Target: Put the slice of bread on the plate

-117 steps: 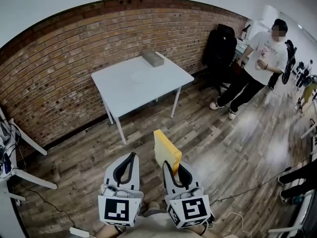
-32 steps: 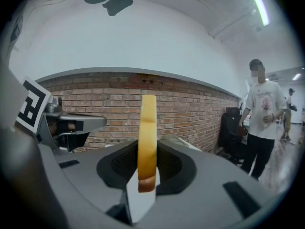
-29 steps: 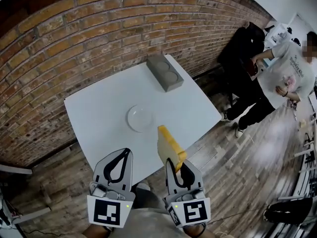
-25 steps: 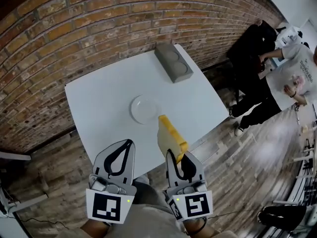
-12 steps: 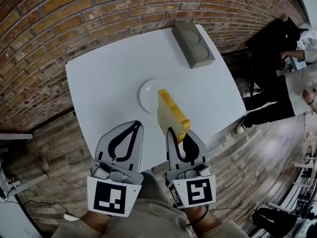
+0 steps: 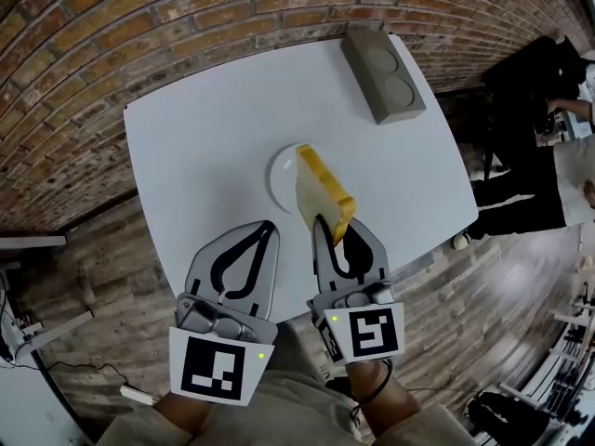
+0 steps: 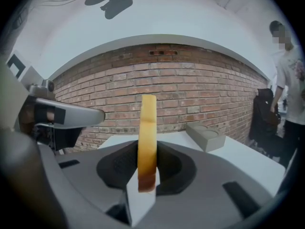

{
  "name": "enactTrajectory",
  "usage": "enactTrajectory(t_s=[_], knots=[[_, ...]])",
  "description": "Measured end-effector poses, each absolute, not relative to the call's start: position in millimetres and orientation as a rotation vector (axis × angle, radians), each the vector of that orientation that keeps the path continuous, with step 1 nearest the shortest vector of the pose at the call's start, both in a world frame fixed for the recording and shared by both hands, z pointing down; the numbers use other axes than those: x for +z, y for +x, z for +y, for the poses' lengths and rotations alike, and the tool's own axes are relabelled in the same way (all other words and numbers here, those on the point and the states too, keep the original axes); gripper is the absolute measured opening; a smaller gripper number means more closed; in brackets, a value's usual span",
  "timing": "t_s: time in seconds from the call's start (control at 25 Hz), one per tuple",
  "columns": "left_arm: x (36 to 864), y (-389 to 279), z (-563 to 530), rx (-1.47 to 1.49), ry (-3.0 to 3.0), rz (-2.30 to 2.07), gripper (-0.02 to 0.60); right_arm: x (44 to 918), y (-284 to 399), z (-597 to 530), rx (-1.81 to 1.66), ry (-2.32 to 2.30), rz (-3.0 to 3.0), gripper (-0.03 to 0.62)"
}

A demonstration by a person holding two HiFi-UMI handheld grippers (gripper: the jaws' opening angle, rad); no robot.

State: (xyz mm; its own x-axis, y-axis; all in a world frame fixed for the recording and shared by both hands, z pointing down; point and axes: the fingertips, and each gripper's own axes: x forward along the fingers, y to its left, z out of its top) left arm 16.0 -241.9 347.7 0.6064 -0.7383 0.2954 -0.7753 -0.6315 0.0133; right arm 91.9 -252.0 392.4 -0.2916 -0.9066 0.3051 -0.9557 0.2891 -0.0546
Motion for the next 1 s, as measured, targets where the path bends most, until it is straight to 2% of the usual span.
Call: enactTrajectory(t_s=[1.0], knots=[[369,23,-256,0.461,2.642,-1.273,0.009,467,80,-291,0.515,1.614,-2.365,0.089]])
